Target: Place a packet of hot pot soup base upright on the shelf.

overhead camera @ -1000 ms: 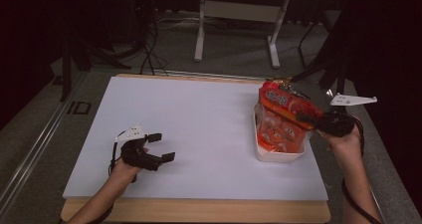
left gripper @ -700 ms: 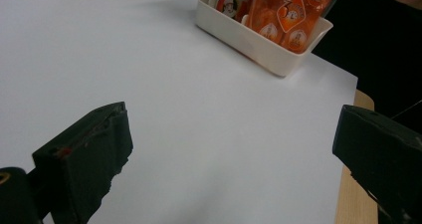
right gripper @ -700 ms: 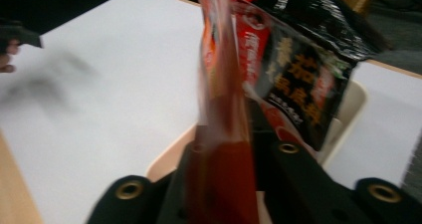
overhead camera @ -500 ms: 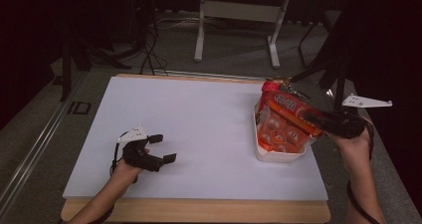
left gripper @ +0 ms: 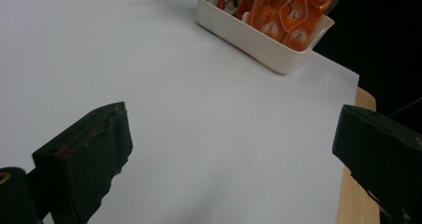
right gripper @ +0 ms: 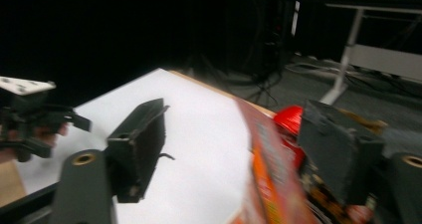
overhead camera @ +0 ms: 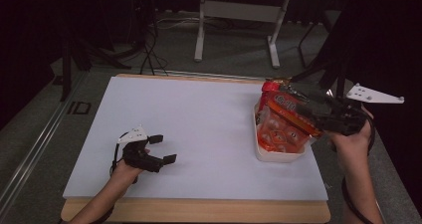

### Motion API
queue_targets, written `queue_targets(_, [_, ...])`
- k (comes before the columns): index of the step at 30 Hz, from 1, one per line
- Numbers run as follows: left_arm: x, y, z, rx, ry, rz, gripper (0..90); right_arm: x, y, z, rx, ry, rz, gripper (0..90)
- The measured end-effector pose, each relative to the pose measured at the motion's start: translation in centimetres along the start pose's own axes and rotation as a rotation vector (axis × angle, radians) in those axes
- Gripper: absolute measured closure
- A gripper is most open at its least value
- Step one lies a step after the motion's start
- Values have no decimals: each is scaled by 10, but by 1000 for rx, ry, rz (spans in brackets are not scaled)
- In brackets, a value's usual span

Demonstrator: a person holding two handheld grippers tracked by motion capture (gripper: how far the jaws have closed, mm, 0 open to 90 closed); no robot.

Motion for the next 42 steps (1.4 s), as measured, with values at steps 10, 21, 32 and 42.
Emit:
queue_targets(10, [1,2,1,-13,4,-4,18,-32,-36,-23,59,4,83,133])
queue_targets(21, [1,4,0,-20,10,-7,18,-62,-46,-60,81,-70,135,137])
queue_targets(32, [0,6,1,-52,11,-8,18,-86,-51,-97,51,-129,159,139])
queue_targets(42, [-1,7,-1,-52,6,-13,18,-105,-55,-131,39,-204,174,140])
Point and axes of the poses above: each handheld gripper's, and its own axes: x roughly backward along the jaws, z roughly out of its top, y roughly to its right, the point moved 5 cm from there along -x, roughly forward along the jaws, and after that the axes turned 12 degrees about -x, right-handed, at the moved point
